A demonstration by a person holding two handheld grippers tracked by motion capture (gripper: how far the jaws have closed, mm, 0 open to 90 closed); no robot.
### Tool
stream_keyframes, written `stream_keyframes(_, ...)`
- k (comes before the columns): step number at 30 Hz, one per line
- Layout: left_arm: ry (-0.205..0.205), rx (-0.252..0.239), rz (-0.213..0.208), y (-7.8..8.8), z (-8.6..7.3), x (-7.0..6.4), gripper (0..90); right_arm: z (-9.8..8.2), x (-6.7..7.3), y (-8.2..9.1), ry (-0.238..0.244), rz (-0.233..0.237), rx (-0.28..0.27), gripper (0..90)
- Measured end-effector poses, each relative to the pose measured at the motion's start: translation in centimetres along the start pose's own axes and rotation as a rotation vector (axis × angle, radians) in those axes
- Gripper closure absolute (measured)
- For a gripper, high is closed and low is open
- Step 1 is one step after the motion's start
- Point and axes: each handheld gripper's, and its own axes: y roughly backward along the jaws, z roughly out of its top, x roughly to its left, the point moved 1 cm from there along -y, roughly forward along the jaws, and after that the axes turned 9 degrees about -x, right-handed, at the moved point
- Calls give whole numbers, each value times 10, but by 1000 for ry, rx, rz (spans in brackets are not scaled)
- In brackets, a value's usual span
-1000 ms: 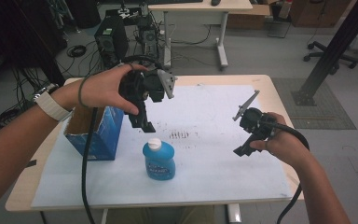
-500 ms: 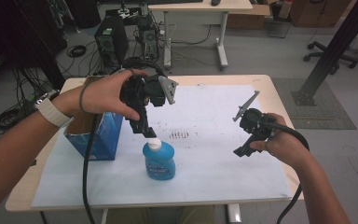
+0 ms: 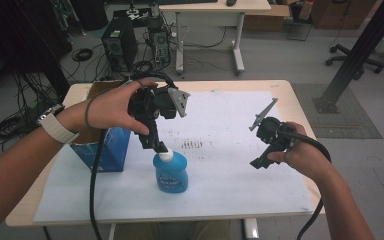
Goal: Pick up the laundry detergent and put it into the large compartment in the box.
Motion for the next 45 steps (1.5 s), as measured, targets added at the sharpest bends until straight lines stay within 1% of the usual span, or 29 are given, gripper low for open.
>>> stream_keyframes(4, 2, -3, -3, -5, -2, -2, 70, 0, 0, 0, 0, -1, -1, 81)
stream_keyframes(12, 3, 12, -18, -17, -6, -5, 70, 0, 1, -1, 3, 0, 0, 81)
stream_keyframes(13, -1, 18, -13, -19, -6, -5, 70, 0, 1, -1, 3, 0, 1, 81)
stream_keyframes(16, 7, 16, -17, -22, -7, -6, 70, 0, 1, -2, 4, 2, 0, 80)
stream_keyframes(22, 6, 23, -25, -29, -9, -8, 69, 0, 2, -3, 3, 2, -1, 81)
stream_keyframes(23, 1, 28, -20, -30, -9, -8, 69, 0, 2, -3, 3, 4, -3, 81)
stream_keyframes(25, 5, 25, -25, -33, -10, -9, 69, 0, 2, -3, 4, 4, 2, 80)
stream_keyframes(29, 1, 27, -21, -36, -11, -9, 69, 0, 2, -3, 3, 4, 1, 81)
stream_keyframes(35, 8, 31, -17, -42, -14, -9, 69, 0, 2, -3, 3, 3, 2, 81)
stream_keyframes(38, -1, 34, -10, -44, -14, -9, 69, 0, 2, -4, 2, 4, 5, 81)
stream_keyframes(41, 0, 31, -15, -47, -14, -9, 69, 0, 2, -5, 4, 6, 3, 81)
stream_keyframes(45, 4, 40, -19, -52, -16, -9, 69, -1, 2, -5, 5, 7, 2, 81)
